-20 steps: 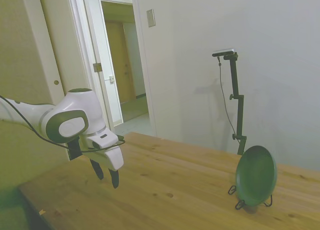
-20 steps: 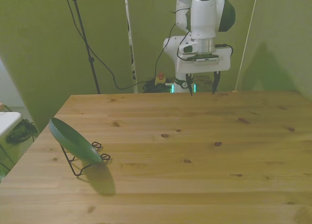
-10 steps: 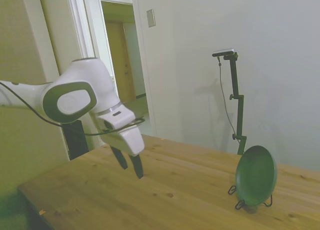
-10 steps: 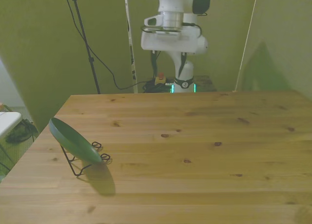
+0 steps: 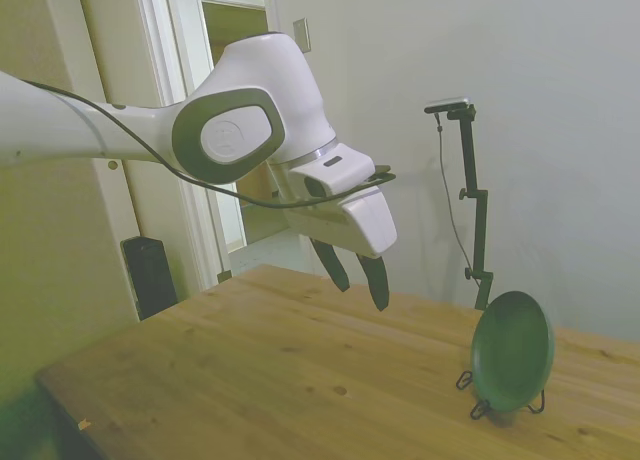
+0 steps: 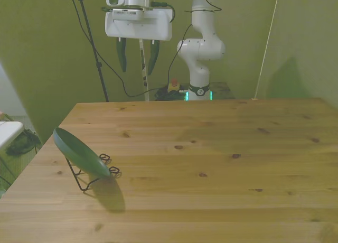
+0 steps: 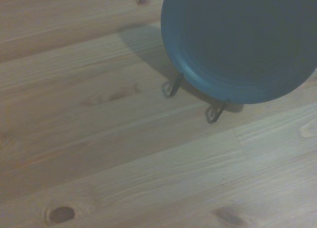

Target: Unload the plate

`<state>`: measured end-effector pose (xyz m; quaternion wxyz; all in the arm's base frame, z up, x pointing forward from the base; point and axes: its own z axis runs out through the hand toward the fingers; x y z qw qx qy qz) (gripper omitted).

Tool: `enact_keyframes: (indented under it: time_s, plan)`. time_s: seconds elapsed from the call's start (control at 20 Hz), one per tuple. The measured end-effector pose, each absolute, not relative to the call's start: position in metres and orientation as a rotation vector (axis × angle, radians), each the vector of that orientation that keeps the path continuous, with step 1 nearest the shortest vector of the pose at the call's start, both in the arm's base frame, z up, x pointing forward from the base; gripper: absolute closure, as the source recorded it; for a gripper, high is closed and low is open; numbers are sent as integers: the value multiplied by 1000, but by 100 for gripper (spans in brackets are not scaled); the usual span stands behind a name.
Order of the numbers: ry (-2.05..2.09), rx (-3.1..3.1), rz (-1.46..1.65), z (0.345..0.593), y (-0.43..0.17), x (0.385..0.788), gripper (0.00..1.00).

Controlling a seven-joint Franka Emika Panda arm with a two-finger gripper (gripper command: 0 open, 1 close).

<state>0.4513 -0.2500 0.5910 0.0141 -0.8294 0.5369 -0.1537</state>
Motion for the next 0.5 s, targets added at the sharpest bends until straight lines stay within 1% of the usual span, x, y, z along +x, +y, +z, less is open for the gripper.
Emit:
enact_keyframes:
  time_s: [0.1, 0.2, 0.35, 0.5]
  plan:
    - [1643, -2620, -475, 588, -253, 454, 0]
    - [1626, -2657, -490, 590, -270, 460, 0]
    - [1651, -2686, -522, 596, -321, 470, 0]
    - [1706, -2709, -552, 591, -371, 484, 0]
